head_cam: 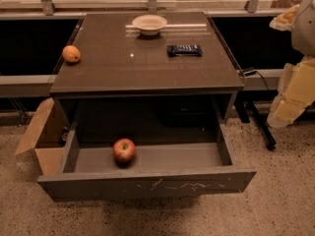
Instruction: Pick apple from top drawer and place on counter
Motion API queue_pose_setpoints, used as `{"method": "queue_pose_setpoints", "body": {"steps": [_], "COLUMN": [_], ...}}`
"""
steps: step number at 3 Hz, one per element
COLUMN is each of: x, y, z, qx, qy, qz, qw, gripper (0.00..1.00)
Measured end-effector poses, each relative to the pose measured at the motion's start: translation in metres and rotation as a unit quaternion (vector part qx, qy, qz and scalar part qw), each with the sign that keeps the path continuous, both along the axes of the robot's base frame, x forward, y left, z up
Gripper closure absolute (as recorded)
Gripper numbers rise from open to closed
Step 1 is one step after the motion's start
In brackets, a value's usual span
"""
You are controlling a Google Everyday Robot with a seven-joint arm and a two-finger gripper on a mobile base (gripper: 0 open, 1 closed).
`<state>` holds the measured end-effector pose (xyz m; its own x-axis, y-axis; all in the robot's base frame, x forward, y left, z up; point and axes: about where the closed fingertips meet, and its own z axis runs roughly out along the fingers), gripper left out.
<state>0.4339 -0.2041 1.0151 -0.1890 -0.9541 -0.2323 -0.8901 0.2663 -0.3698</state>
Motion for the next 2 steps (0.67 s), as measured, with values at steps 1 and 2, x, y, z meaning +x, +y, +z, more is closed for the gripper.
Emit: {"method": "queue_pose_setpoints", "body": {"steps": [1, 2], "x": [0.0, 0.009], "y": [0.0, 0.014], "z": [0.0, -0.011], "qx": [0.0, 0.018], "qy": [0.0, 0.008], "qz": [0.0, 0.018], "qw": [1.0, 0.9996], "gripper": [0.0, 0.0]}}
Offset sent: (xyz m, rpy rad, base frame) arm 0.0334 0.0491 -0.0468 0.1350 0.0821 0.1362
